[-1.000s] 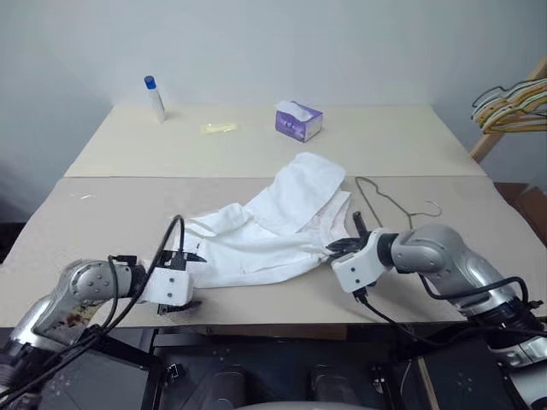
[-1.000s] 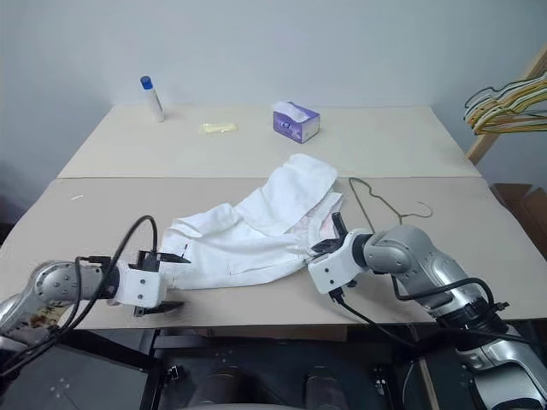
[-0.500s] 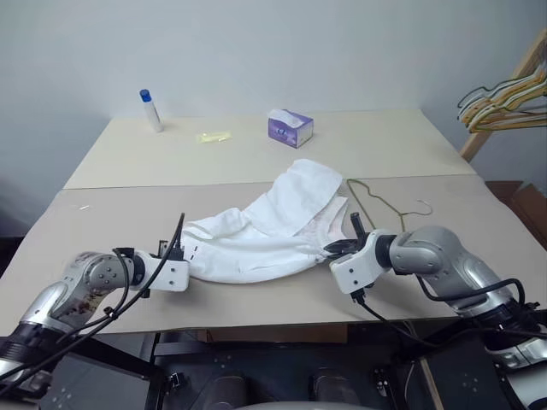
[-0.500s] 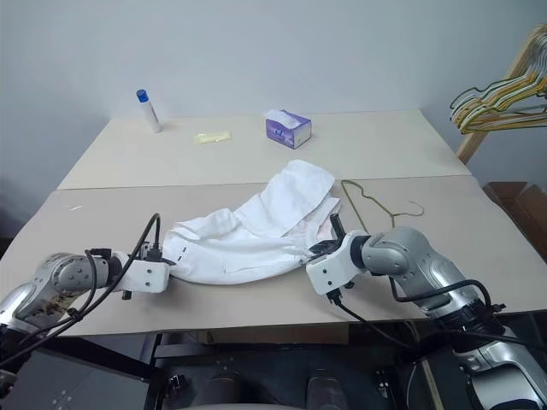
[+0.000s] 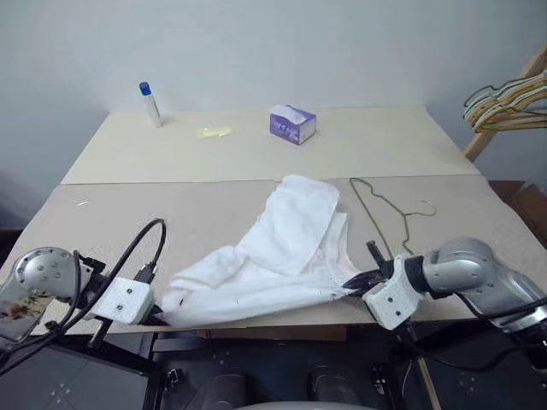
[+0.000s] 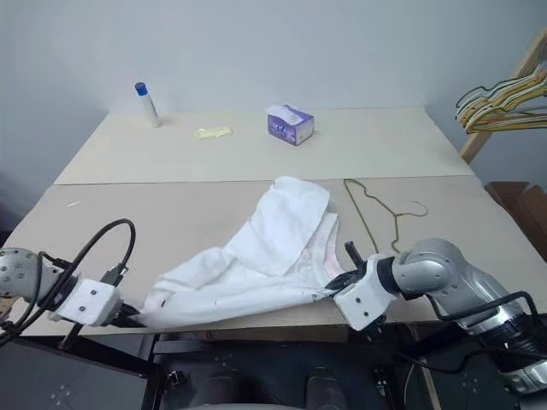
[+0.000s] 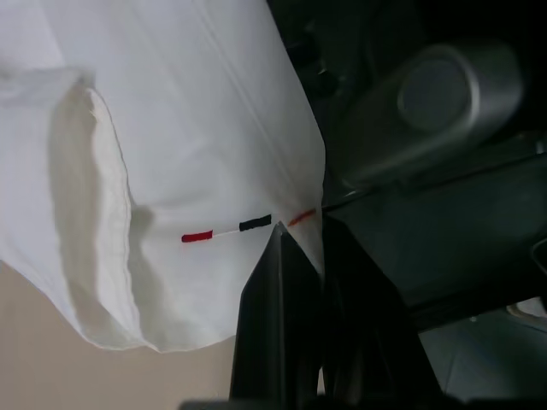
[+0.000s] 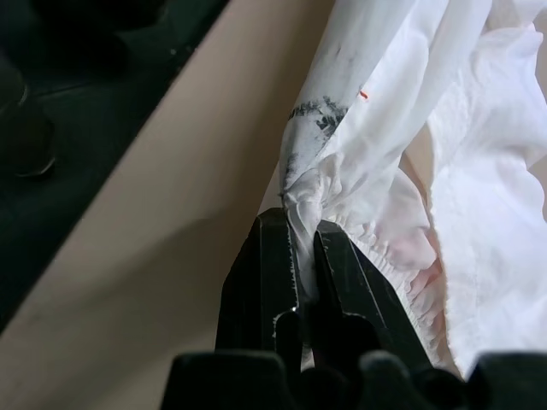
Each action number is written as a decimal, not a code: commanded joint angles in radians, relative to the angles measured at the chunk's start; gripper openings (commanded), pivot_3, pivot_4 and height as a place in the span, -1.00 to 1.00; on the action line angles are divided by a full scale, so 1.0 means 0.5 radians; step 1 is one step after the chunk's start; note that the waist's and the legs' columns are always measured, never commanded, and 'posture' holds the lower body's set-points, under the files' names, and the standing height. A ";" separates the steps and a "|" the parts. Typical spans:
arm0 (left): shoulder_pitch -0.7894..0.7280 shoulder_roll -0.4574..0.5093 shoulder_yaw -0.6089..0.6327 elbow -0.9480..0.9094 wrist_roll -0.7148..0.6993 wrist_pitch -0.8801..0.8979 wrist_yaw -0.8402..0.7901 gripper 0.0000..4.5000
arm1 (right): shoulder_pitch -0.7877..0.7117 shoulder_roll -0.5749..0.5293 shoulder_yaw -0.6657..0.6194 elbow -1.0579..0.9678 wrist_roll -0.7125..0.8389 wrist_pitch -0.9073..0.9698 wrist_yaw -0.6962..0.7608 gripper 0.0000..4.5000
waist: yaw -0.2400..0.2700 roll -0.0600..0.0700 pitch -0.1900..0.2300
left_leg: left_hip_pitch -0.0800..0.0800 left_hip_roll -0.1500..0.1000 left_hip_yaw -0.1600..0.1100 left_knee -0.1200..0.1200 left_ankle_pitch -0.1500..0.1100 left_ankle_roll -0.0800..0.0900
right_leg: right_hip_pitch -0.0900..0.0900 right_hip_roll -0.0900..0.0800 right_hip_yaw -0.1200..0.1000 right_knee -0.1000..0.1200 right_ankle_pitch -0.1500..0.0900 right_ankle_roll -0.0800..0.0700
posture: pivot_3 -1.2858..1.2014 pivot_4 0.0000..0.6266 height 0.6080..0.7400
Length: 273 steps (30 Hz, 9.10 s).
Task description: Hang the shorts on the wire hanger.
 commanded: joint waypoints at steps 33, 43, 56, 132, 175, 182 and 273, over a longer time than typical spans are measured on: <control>-1.633 -0.768 -0.283 1.179 0.394 -1.066 1.700 -0.99 | -1.455 0.747 0.098 2.465 -0.786 -1.118 -2.411 -1.00 | -0.039 -0.025 -0.021 | -0.040 -0.031 0.006 -0.029 0.036 -0.028 | -0.043 -0.032 -0.016 -0.010 0.031 0.015 | 0.14 -1.00 1.00; -0.564 -0.197 -0.152 0.175 0.009 -0.377 0.929 -0.99 | -1.069 0.543 0.316 2.347 -1.104 -1.263 -2.189 -1.00 | -0.083 -0.025 -0.022 | -0.023 -0.025 -0.002 -0.009 0.019 0.002 | -0.034 -0.028 -0.002 -0.002 0.031 0.015 | 0.15 -1.00 1.00; 0.139 0.136 0.112 -0.256 -0.210 -0.171 0.319 -0.99 | -0.482 0.234 0.163 1.625 -0.598 -1.275 -1.622 -1.00 | -0.018 -0.025 -0.021 | -0.002 -0.015 0.015 -0.006 0.011 0.014 | -0.006 -0.026 -0.004 -0.011 0.027 0.013 | 0.14 -0.90 1.00; -0.796 -0.823 0.497 -0.444 -0.912 1.623 1.169 1.00 | -0.045 0.193 -0.366 0.454 -0.276 0.935 -1.802 -0.98 | -0.018 -0.029 -0.012 | -0.004 -0.014 0.010 -0.004 0.001 0.006 | -0.011 -0.018 -0.001 -0.008 0.013 0.011 | 0.09 -0.91 1.00; -1.344 -1.066 -0.201 0.236 -0.318 1.745 0.636 -0.99 | -0.432 -0.010 -0.355 0.649 -1.450 -0.619 -2.494 -1.00 | -0.118 -0.031 -0.013 | -0.006 -0.014 0.013 0.001 0.002 0.005 | -0.010 -0.018 0.003 -0.009 0.015 0.012 | 0.04 -1.00 1.00; -1.310 -1.049 -0.151 0.213 -0.314 1.708 0.632 -1.00 | -0.353 0.000 -0.400 0.598 -1.206 -0.631 -2.338 -0.66 | -0.116 -0.032 -0.013 | -0.006 -0.014 0.009 0.001 0.002 0.005 | -0.009 -0.018 0.002 -0.009 0.015 0.012 | 0.04 -0.98 1.00; -0.830 -0.815 0.650 -0.293 -1.007 1.818 0.732 0.99 | 0.123 0.003 -1.095 0.693 1.661 3.759 -0.402 -1.00 | 0.007 -0.034 -0.013 | -0.007 -0.012 0.006 0.003 0.000 0.008 | -0.005 -0.015 -0.005 -0.012 0.019 0.012 | 0.13 -0.82 1.00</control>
